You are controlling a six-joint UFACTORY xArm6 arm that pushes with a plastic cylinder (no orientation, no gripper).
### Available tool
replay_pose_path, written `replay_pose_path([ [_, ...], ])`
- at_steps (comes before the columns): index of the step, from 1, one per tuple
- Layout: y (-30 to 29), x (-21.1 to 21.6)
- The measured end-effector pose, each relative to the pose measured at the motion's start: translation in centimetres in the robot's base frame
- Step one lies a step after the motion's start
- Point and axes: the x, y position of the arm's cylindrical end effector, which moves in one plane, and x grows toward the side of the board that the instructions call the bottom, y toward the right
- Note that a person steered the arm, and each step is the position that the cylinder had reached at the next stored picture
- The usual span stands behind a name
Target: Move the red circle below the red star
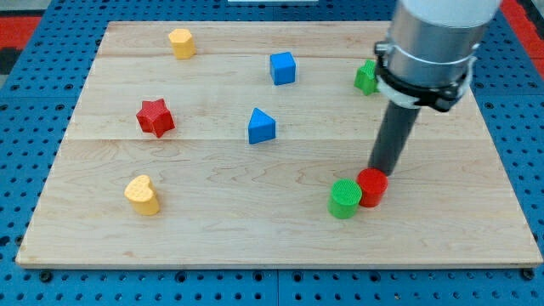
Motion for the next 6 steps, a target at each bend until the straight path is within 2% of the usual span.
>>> replay_pose_path([
  [2, 5.3, 3.7],
  [4, 2.3, 1.4],
  [5, 4.7, 2.9],
  [6, 1.2, 4.3],
])
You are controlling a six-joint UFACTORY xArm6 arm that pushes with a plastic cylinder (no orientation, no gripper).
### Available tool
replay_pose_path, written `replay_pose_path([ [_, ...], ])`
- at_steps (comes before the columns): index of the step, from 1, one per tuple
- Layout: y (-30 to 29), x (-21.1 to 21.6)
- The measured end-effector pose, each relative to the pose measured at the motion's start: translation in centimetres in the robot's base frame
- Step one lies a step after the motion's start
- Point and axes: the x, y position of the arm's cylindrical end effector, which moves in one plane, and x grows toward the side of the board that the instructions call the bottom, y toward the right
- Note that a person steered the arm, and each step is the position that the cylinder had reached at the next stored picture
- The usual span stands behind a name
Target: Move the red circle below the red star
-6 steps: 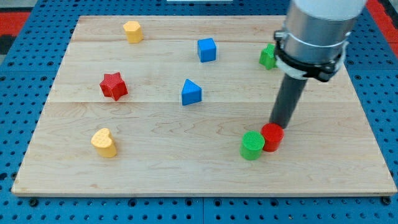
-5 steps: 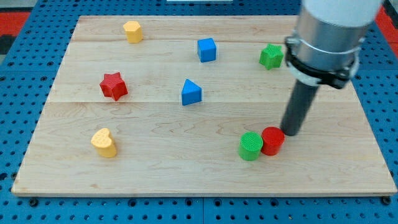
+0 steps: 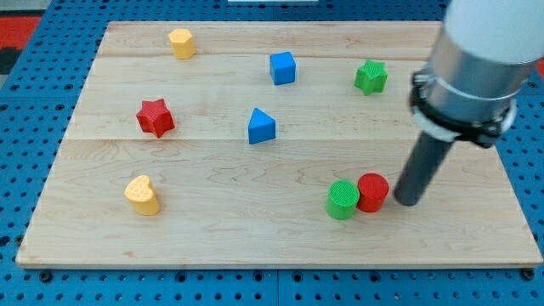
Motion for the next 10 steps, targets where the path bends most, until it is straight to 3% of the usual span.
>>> replay_pose_path([
  [2, -11.0, -3.8],
  [4, -15.7, -6.5],
  [6, -24.1, -7.2],
  [8, -23.7, -7.0],
  [10, -29.2, -6.4],
])
